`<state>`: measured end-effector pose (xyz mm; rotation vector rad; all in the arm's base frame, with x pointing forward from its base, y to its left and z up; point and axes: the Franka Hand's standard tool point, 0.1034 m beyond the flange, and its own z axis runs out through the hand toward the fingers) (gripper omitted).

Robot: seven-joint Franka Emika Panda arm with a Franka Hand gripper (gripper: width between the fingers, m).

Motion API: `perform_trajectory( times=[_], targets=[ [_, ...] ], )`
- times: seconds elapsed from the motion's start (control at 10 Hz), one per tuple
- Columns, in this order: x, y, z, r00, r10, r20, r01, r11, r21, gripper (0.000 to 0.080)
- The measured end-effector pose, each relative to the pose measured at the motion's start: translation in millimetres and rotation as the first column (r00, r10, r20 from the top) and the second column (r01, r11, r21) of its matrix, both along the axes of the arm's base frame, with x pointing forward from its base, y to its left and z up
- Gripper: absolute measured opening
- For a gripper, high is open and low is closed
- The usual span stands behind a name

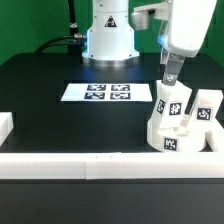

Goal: Assemble stool

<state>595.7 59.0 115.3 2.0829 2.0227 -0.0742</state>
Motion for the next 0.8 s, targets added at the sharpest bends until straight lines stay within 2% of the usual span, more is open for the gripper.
perform_trajectory(
  times=[0.5,0.8],
  targets=[
    [4.8,5.5,-10.3,0.932,0.35,-0.092,-0.358,0.929,-0.092,0.0649],
    [3.2,4.7,-16.8,0.939,0.33,-0.096,-0.338,0.936,-0.093,0.0649]
  ],
)
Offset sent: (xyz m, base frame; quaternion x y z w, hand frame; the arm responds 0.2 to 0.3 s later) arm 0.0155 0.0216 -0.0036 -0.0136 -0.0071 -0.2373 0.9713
